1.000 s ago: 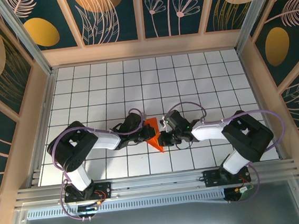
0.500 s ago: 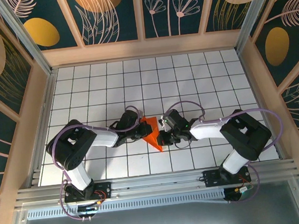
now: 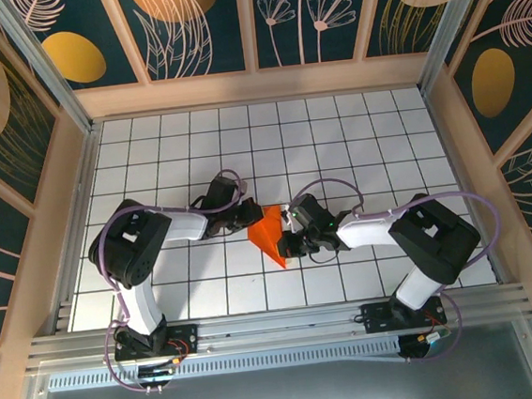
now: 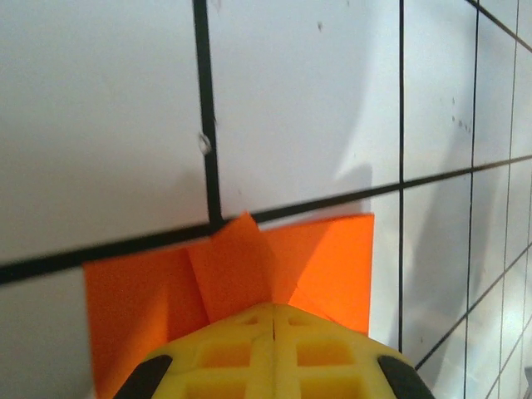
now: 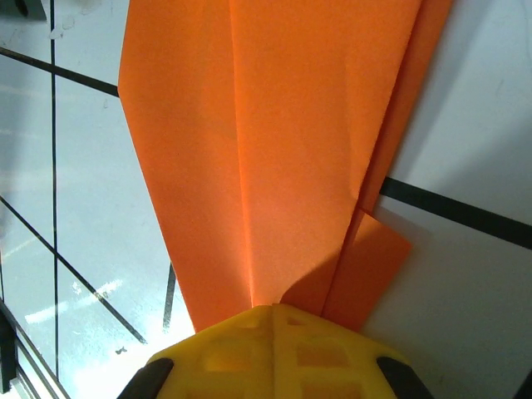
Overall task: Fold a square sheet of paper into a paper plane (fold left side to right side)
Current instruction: Fourth fold the wing at the center of the table.
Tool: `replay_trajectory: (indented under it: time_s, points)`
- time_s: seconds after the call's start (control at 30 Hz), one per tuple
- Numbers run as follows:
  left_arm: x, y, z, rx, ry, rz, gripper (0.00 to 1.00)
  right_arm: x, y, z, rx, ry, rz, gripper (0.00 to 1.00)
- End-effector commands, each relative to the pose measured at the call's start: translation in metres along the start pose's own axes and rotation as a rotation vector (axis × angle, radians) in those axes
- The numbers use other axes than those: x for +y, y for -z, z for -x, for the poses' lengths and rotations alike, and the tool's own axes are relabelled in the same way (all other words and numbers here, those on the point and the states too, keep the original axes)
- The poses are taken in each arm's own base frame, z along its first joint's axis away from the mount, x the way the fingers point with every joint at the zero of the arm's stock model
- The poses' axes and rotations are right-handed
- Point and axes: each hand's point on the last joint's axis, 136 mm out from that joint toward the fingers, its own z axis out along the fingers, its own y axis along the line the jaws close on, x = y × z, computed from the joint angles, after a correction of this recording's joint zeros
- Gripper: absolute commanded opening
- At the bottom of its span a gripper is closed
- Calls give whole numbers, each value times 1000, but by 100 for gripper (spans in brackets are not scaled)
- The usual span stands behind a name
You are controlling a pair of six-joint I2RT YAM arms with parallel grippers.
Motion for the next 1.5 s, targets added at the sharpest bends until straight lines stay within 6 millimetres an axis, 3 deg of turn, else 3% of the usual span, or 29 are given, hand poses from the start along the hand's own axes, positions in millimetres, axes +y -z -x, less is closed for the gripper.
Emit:
replay_trajectory:
  time_s: [0.0,0.27,0.43,0.5,0.63,0.77,0.93,1.1,1.33,1.47]
  points:
    - [39,2,29,-78,1,129,0,-79,0,-71,205,-93,-294,0]
    - [46,9,53,-110,2,143,0,-74,-3,-67,196,-93,-269,0]
    - [28,42,57,-194,-29,108,0,-68,-3,-60,175,-85,-249,0]
    - [15,57,50,-210,-45,70,0,-66,-2,-58,169,-83,-246,0]
    - [-15,65,19,-171,-91,-9,0,-67,-1,-57,165,-81,-248,0]
    - [-45,57,-15,-95,-101,-130,0,-67,-1,-57,157,-78,-240,0]
    - [-57,37,-35,-28,-100,-180,0,-65,0,-54,150,-73,-235,0]
    - [-56,19,-43,17,-104,-174,0,-64,0,-53,149,-73,-235,0]
    - [-27,0,-53,45,-87,-76,0,-60,0,-51,147,-66,-219,0]
    - [-3,-5,-59,62,-80,9,0,-40,4,-37,115,-45,-154,0]
